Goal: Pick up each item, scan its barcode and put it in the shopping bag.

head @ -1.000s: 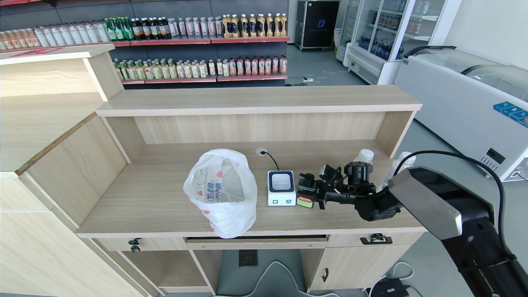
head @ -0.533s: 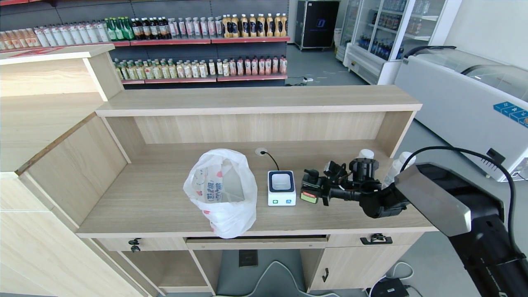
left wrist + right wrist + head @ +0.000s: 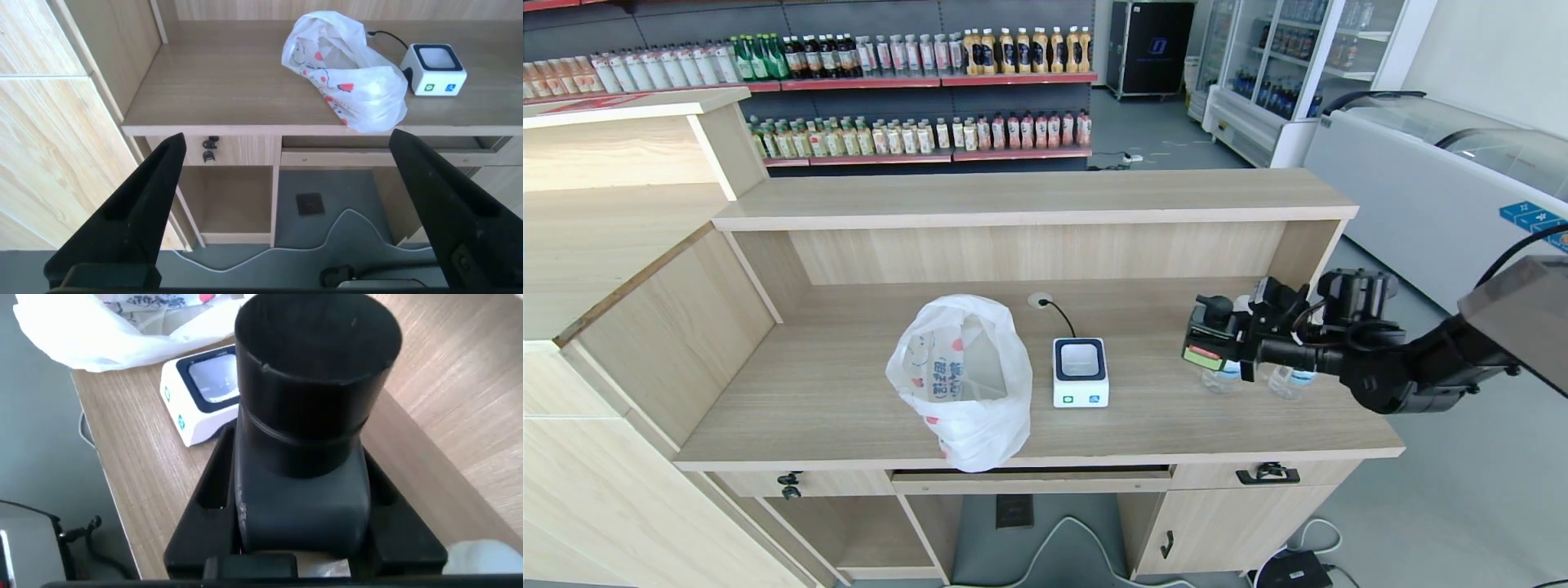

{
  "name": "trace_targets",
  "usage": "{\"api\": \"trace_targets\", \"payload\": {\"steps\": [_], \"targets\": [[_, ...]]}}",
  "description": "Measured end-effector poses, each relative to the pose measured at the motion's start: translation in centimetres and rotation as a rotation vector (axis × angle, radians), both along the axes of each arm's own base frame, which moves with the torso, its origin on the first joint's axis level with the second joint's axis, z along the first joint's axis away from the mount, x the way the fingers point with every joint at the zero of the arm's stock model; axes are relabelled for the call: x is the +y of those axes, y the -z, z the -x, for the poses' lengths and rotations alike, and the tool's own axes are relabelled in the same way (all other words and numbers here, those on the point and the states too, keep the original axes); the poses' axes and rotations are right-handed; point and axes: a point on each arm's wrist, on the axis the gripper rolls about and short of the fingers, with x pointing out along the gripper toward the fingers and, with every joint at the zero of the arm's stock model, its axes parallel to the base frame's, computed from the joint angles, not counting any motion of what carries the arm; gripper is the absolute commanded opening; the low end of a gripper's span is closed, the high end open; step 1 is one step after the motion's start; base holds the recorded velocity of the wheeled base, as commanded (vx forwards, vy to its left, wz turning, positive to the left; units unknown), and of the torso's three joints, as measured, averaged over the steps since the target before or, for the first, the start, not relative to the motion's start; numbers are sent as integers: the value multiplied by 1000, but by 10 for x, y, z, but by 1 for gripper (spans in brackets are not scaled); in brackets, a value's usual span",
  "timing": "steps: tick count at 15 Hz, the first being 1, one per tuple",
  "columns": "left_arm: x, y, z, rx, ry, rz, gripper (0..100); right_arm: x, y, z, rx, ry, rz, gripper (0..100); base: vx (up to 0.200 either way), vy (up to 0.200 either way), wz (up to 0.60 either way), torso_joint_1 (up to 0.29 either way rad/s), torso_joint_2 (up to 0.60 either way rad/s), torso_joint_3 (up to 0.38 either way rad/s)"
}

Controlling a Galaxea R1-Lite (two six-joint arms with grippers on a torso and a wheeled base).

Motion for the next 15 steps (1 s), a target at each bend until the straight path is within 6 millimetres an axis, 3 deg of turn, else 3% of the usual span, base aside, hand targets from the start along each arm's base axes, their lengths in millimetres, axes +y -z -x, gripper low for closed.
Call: {"api": "trace_targets", "payload": {"steps": [2,7,9,13,15], "targets": [[0,0,0,0,0,0,100,-15,-24,23,-102,23,54,0,0,0,0,0,0,0],[0,0,0,0,0,0,100,-54,-79,72,-594,78,281,0,0,0,0,0,0,0],[0,0,0,0,0,0,100,-51,-94,90,-761,-15,321,0,0,0,0,0,0,0],[0,0,0,0,0,0,100,-22,-116,135,-1029,-133,404,0,0,0,0,0,0,0],[0,0,0,0,0,0,100,-3,-121,165,-1250,-192,505,0,0,0,0,0,0,0]]}}
